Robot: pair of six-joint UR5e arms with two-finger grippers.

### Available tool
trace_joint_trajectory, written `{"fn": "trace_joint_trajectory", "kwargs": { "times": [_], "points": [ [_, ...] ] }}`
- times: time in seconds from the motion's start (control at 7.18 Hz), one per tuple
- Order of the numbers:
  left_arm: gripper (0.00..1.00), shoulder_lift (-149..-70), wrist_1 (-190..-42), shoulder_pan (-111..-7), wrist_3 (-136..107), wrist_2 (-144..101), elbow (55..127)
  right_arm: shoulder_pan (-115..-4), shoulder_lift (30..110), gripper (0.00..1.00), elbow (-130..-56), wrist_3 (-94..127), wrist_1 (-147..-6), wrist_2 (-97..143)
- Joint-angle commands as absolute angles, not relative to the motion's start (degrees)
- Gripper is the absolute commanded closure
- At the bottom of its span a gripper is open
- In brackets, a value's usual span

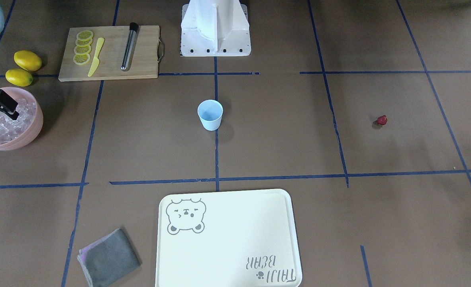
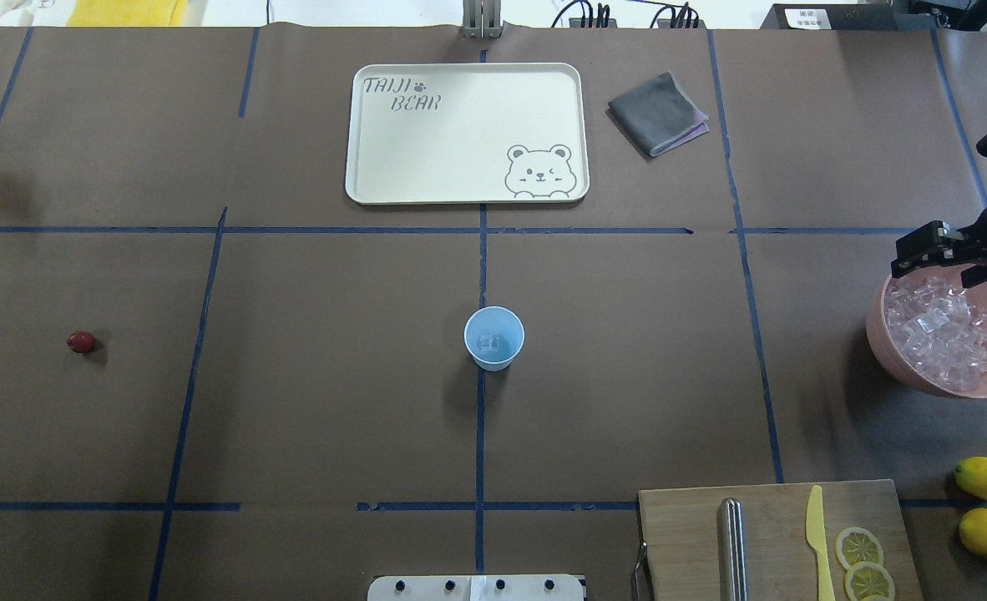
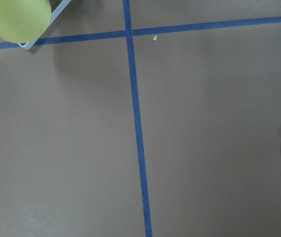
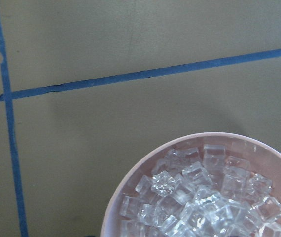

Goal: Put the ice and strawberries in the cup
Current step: 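Lower the right gripper into the bowl and grasp another ice cube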

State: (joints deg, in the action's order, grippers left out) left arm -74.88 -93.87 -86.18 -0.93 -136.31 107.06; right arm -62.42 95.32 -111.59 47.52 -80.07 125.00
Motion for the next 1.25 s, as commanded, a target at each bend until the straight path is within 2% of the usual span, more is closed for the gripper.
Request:
{"fn": "trace_joint_trajectory", "kwargs": {
  "times": [0.0, 1.11],
  "points": [
    [0.00, -74.9, -93.9, -86.0, -1.0, -136.3, 107.1, -62.2, 95.7, 0.09, -109.3, 47.6, -80.1, 124.6],
    [0.00, -74.7, -93.9, -86.0, -0.9, -136.3, 107.1, -59.2, 95.7, 0.16, -106.7, 48.1, -80.2, 127.1]
  ]
}}
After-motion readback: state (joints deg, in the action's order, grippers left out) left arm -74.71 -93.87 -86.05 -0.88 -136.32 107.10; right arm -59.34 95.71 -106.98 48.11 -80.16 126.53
